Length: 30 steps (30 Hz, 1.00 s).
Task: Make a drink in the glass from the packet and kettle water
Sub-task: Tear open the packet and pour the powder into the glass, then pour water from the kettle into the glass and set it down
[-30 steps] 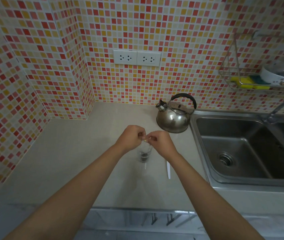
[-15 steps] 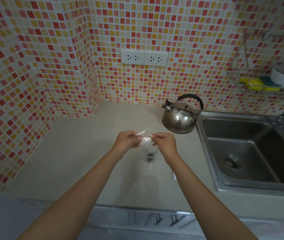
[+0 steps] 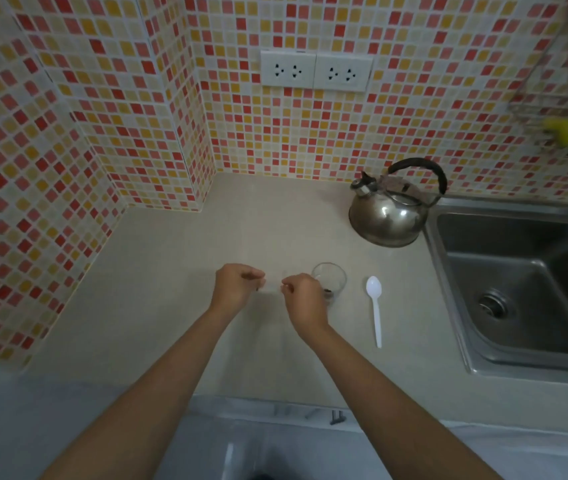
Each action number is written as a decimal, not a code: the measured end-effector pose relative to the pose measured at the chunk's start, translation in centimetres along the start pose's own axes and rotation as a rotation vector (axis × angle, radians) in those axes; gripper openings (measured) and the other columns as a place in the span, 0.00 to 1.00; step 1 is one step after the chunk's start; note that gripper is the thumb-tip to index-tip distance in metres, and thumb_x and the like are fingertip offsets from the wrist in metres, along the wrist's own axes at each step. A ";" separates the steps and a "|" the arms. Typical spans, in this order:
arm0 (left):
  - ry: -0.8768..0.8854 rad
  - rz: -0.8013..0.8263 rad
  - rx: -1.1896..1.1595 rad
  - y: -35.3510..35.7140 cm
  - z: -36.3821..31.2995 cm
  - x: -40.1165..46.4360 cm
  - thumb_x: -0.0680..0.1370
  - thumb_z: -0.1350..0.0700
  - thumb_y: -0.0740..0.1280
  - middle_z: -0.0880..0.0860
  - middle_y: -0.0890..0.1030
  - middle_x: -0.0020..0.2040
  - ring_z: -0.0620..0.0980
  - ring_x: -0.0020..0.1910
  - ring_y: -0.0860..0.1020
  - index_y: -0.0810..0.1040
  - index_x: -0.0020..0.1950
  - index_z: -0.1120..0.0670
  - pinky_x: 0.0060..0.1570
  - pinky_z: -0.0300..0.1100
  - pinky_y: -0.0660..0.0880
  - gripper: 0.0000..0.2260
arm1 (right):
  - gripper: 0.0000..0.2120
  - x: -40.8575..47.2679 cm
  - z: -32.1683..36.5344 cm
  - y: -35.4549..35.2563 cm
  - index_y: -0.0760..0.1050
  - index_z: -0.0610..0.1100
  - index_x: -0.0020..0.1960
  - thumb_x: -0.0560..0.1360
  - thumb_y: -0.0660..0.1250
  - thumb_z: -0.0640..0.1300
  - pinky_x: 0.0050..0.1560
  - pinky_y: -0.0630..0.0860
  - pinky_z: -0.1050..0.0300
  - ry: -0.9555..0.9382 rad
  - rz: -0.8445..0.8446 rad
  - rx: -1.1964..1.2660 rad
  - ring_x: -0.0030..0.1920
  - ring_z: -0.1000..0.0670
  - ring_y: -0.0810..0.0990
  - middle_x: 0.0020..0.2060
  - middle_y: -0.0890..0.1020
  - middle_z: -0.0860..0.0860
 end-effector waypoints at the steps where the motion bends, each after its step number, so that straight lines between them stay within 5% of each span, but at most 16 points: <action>1: 0.007 0.011 0.017 0.3 0.5 0.1 0.69 0.67 0.74 0.60 0.85 0.45 0.50 0.42 0.80 0.84 0.48 0.65 0.49 0.39 0.76 0.08 | 0.09 0.2 -0.4 0.9 0.80 0.33 0.44 0.74 0.62 0.35 0.48 0.73 0.50 -0.006 0.042 -0.051 0.47 0.39 0.80 0.45 0.82 0.37; 6: 0.030 0.053 0.122 1.5 2.3 0.8 0.71 0.71 0.71 0.62 0.83 0.53 0.57 0.52 0.82 0.82 0.54 0.66 0.54 0.38 0.75 0.12 | 0.11 0.6 -2.0 3.4 0.79 0.34 0.46 0.73 0.58 0.31 0.46 0.69 0.54 -0.007 0.137 -0.227 0.49 0.41 0.78 0.48 0.80 0.37; 12: 0.024 0.097 0.166 3.1 3.3 1.4 0.72 0.72 0.68 0.62 0.83 0.54 0.57 0.53 0.81 0.82 0.54 0.65 0.56 0.39 0.75 0.12 | 0.12 0.3 -1.8 4.2 0.78 0.36 0.51 0.74 0.57 0.31 0.49 0.72 0.49 -0.066 0.082 -0.330 0.52 0.40 0.76 0.48 0.79 0.38; 17: 0.085 0.132 0.294 3.4 3.6 1.6 0.71 0.68 0.70 0.61 0.83 0.51 0.57 0.50 0.81 0.82 0.53 0.64 0.56 0.45 0.76 0.11 | 0.06 -0.3 -1.1 5.0 0.79 0.33 0.42 0.70 0.63 0.30 0.42 0.76 0.46 -0.136 0.107 -0.490 0.45 0.38 0.79 0.41 0.81 0.37; 20: 0.086 0.147 0.362 3.6 3.7 1.4 0.71 0.62 0.69 0.55 0.80 0.45 0.52 0.44 0.78 0.81 0.46 0.60 0.46 0.46 0.75 0.05 | 0.02 -0.6 -0.7 5.2 0.81 0.40 0.37 0.64 0.72 0.37 0.35 0.76 0.56 -0.205 0.143 -0.607 0.39 0.44 0.82 0.36 0.82 0.45; 23: 0.068 0.117 0.395 3.6 3.9 1.3 0.71 0.58 0.68 0.51 0.77 0.44 0.49 0.41 0.75 0.79 0.45 0.58 0.39 0.42 0.70 0.04 | 0.10 -0.6 -0.4 5.1 0.81 0.46 0.33 0.53 0.78 0.45 0.31 0.73 0.63 -0.207 0.136 -0.715 0.33 0.54 0.80 0.30 0.81 0.53; 30: 0.234 0.130 0.522 2.9 3.8 0.8 0.72 0.57 0.69 0.47 0.76 0.53 0.47 0.50 0.77 0.82 0.51 0.53 0.49 0.40 0.73 0.09 | 0.08 -1.4 0.0 4.5 0.81 0.41 0.40 0.62 0.71 0.34 0.34 0.77 0.55 -0.248 0.034 -0.598 0.40 0.44 0.82 0.37 0.83 0.45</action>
Point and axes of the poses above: each hand's wrist, its own x-axis towards the middle knuckle, its own y-axis out of the palm, z = x × y, the point moved 8 cm from there along x, towards the middle knuckle
